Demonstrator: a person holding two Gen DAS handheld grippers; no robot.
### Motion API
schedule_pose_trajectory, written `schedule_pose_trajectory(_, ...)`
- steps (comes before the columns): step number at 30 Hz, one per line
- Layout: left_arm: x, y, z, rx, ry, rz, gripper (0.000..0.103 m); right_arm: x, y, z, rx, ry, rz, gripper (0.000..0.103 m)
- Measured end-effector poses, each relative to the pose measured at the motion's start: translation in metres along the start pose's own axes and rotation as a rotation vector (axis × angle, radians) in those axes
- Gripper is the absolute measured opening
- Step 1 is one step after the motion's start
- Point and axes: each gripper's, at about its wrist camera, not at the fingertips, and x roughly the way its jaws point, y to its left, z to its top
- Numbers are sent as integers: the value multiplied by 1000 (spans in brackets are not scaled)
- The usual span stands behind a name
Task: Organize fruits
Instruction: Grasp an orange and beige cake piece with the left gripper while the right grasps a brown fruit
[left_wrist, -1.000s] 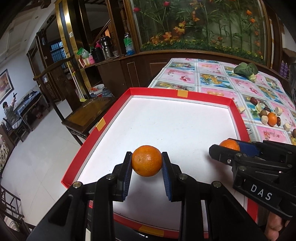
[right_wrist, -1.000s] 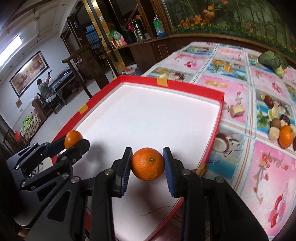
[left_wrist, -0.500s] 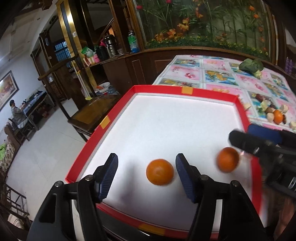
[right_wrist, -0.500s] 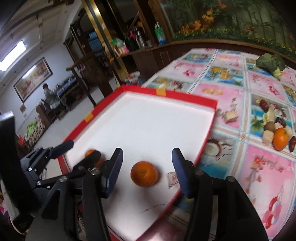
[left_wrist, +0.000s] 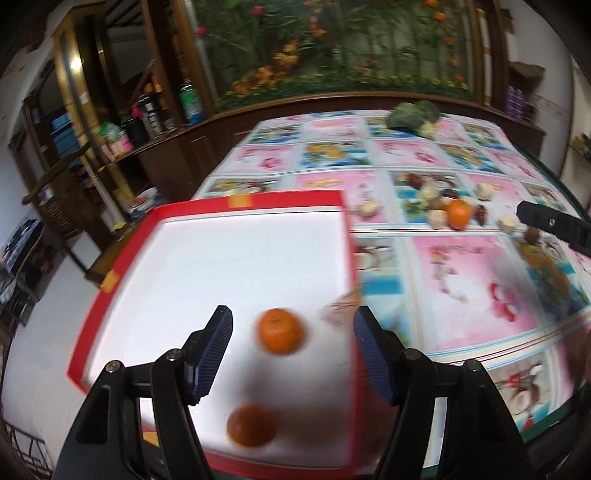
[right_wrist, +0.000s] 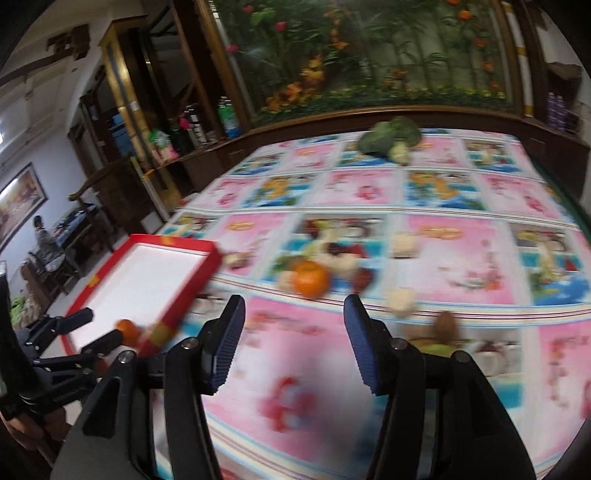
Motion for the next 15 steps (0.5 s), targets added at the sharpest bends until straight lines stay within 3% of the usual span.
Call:
schedule_pose_trajectory(5,6,-39,13,63,14,-86,68,-17,-64,-3,23,33,-116,57)
schedule_pose_trajectory(8,13,-57,22,78,28,-131,68,-14,-87,-4,29,85,-142,57)
schedule_pose_trajectory(12,30,-76,36,69,66,-155,68,-2,-94,-3,25,138,-121,57)
schedule_pose_trajectory(15,39,-83,46,64,80,-166,68,13,-86,0,-20,165,-130,50)
